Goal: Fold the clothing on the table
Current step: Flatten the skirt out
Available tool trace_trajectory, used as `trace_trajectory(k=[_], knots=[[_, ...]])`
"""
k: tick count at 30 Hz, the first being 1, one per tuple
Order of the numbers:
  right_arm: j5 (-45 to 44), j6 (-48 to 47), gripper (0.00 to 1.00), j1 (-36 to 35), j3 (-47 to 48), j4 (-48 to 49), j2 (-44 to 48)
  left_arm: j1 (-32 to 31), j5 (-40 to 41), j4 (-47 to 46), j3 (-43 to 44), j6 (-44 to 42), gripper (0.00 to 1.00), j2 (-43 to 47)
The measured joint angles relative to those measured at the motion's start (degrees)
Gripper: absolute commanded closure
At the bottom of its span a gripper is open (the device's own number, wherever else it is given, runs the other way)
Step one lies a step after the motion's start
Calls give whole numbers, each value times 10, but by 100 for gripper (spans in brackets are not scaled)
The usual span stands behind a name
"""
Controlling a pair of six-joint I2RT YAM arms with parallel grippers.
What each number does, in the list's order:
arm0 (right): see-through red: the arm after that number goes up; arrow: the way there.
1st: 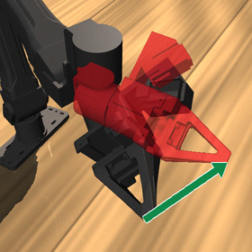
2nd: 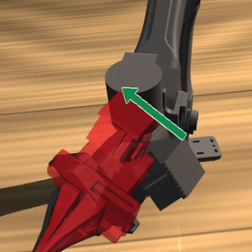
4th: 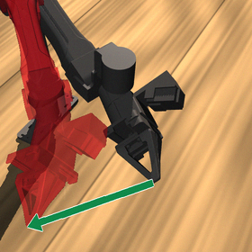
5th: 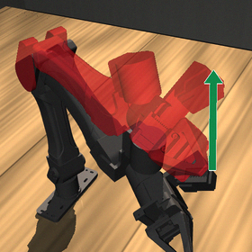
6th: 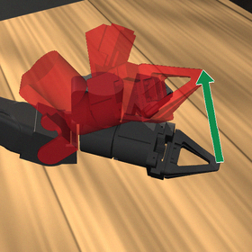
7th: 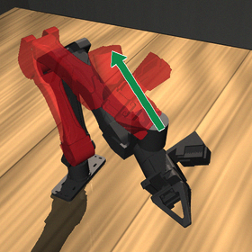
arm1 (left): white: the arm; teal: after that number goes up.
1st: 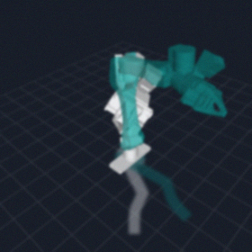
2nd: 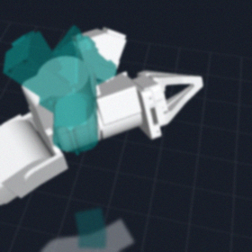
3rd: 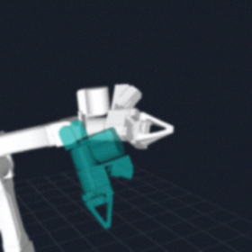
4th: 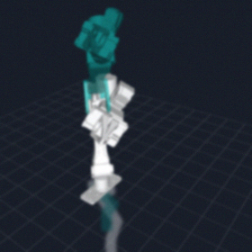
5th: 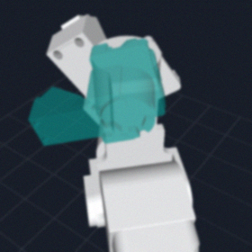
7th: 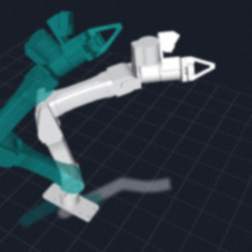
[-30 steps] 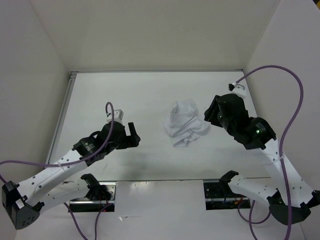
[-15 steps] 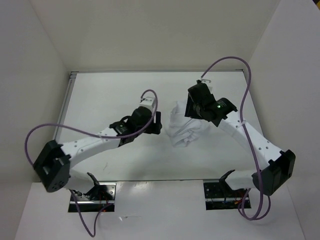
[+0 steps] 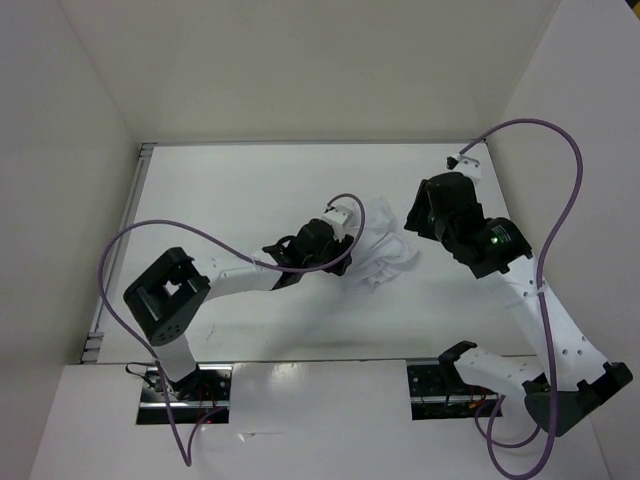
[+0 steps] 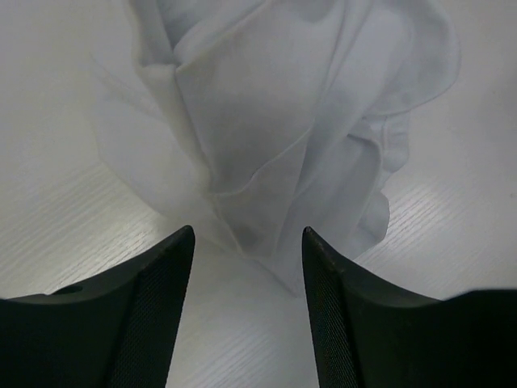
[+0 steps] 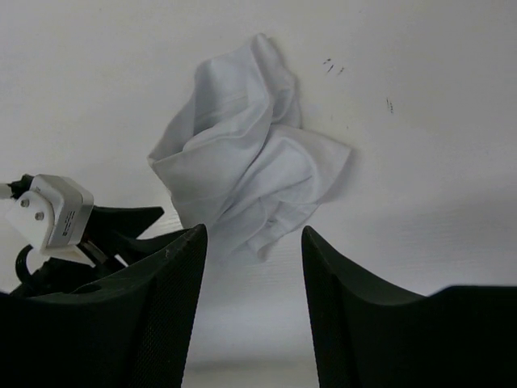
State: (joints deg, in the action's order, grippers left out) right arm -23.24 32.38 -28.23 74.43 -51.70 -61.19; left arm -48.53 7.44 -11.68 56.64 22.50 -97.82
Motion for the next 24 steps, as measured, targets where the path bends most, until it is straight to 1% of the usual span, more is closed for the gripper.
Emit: trace_trajectory(k=[2, 4, 5, 11, 18, 21, 23, 24], knots=[[-1, -3, 44, 7, -4, -4, 8, 0, -2, -13, 12, 0, 36, -18], [-1, -5, 44, 10, -9, -8, 14, 0, -3, -30, 20, -1, 40, -36], [-1, -6, 44, 13, -11, -9, 16, 0, -3, -37, 24, -1, 44, -45], [2, -8, 44, 25, -29, -22, 28, 0, 24, -53, 43, -2, 48, -88], [16, -8, 44, 25, -32, -24, 39, 0, 83, -65, 46, -14, 48, -92], [24, -9, 44, 25, -41, -25, 46, 0, 96, -68, 46, -17, 48, -91], [31, -8, 44, 25, -47, -25, 46, 0, 98, -68, 47, -18, 62, -91], [35, -8, 44, 25, -48, -26, 46, 0, 98, -67, 49, -23, 74, -91]])
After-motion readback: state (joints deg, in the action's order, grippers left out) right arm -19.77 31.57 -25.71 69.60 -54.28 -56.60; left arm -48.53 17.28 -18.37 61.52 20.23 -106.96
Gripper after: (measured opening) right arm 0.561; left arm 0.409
